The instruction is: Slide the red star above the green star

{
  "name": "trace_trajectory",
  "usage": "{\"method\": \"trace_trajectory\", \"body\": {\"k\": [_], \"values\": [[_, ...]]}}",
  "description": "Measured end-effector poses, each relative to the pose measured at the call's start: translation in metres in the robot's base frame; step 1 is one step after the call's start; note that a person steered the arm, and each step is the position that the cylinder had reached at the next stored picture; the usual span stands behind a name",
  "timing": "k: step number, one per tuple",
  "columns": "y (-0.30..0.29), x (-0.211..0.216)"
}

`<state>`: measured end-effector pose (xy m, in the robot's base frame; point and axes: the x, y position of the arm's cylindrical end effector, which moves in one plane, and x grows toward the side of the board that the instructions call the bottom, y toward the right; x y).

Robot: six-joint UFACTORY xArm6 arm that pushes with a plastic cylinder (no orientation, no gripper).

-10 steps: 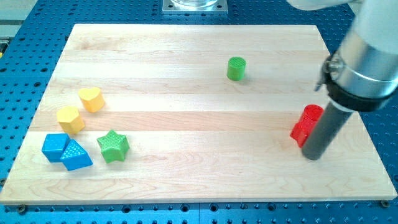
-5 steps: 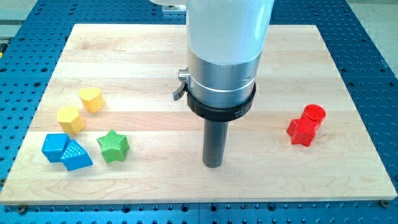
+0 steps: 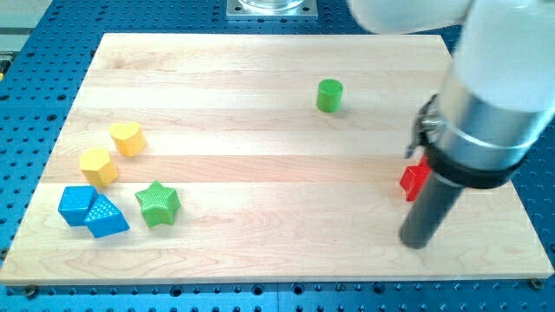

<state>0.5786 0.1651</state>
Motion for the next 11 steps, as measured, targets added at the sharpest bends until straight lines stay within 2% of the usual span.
{"method": "trace_trajectory", "body": {"k": [2, 3, 5, 9, 10, 11], "values": [[0.009, -0.021], [0.081, -0.026], [0.054, -0.039], [-0.063, -0.024], [-0.042, -0.022], [0.029, -0.044]]}}
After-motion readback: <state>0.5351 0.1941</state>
